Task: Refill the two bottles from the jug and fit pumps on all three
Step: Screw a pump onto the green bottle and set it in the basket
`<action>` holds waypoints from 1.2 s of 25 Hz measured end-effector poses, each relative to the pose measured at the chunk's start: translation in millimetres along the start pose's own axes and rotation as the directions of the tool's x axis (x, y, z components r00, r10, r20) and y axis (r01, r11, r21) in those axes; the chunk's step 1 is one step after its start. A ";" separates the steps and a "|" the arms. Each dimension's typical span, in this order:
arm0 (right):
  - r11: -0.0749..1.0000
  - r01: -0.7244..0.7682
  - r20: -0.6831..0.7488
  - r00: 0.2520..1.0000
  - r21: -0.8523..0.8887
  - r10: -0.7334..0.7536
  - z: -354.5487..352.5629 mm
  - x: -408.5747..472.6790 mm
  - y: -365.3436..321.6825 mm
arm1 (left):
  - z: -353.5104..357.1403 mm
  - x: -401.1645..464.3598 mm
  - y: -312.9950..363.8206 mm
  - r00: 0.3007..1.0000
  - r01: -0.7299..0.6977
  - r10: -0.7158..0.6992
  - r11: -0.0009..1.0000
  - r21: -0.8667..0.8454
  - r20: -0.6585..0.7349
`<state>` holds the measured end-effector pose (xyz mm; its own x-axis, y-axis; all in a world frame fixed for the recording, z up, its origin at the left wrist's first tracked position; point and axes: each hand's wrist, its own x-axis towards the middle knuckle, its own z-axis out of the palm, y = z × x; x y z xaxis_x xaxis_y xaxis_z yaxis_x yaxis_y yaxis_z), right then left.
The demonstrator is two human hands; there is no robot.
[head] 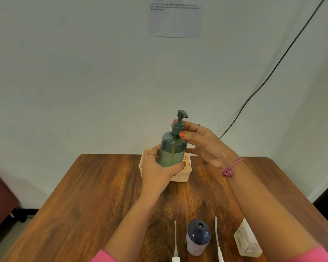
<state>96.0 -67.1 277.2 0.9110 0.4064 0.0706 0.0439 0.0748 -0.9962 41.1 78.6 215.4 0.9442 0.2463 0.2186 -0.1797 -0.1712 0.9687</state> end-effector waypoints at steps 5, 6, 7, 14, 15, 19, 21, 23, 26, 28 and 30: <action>0.997 0.075 -0.109 0.991 0.013 -0.074 6.7 -0.2 1.3 | 0.0 0.4 -1.1 1.000 -0.007 0.007 1.000 0.022 0.013; 0.997 0.078 -0.127 0.989 0.001 -0.077 7.6 0.3 2.6 | 0.1 -0.1 -1.4 1.000 -0.003 0.003 1.000 0.023 0.015; 0.997 0.075 -0.123 0.989 -0.009 -0.076 6.8 0.9 4.1 | 0.0 -0.7 -1.1 1.000 0.002 -0.002 1.000 0.020 0.015; 0.997 0.072 -0.051 0.996 0.000 -0.072 7.1 -3.3 1.8 | -0.5 -2.8 -1.3 0.999 0.022 -0.022 1.000 0.005 0.043; 0.996 0.084 -0.097 0.992 -0.011 -0.085 9.4 -2.7 2.2 | -0.4 -3.5 -0.9 0.999 0.021 -0.022 1.000 0.009 0.046; 0.998 0.048 -0.104 0.993 -0.029 -0.051 10.5 -2.7 6.4 | -0.1 -7.1 2.6 0.998 0.015 -0.014 1.000 -0.015 0.063; 1.000 0.030 -0.026 0.999 0.003 -0.030 7.0 -5.1 5.7 | -0.4 -7.6 3.7 0.997 0.015 -0.013 1.000 -0.024 0.077; 0.999 0.041 0.012 0.999 -0.008 -0.041 6.7 -7.3 2.7 | -0.5 -7.3 3.3 0.996 0.023 -0.021 0.999 -0.024 0.091; 0.995 0.092 -0.102 0.990 -0.043 -0.096 11.1 -7.5 2.2 | -0.2 -5.8 0.1 0.995 0.038 -0.037 0.999 -0.015 0.096; 0.992 0.103 -0.219 0.969 -0.067 -0.115 16.0 -7.6 5.5 | 0.4 -4.7 -2.7 0.996 0.041 -0.041 0.999 -0.003 0.085; 0.992 0.104 -0.306 0.944 -0.067 -0.120 20.9 -8.4 9.6 | 1.8 -3.9 -4.4 0.996 0.045 -0.045 0.999 0.004 0.080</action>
<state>80.1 -50.7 268.0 0.9806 0.0960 0.1711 0.1663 0.0553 -0.9845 38.7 76.8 210.1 0.9704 0.1764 0.1648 -0.1361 -0.1641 0.9770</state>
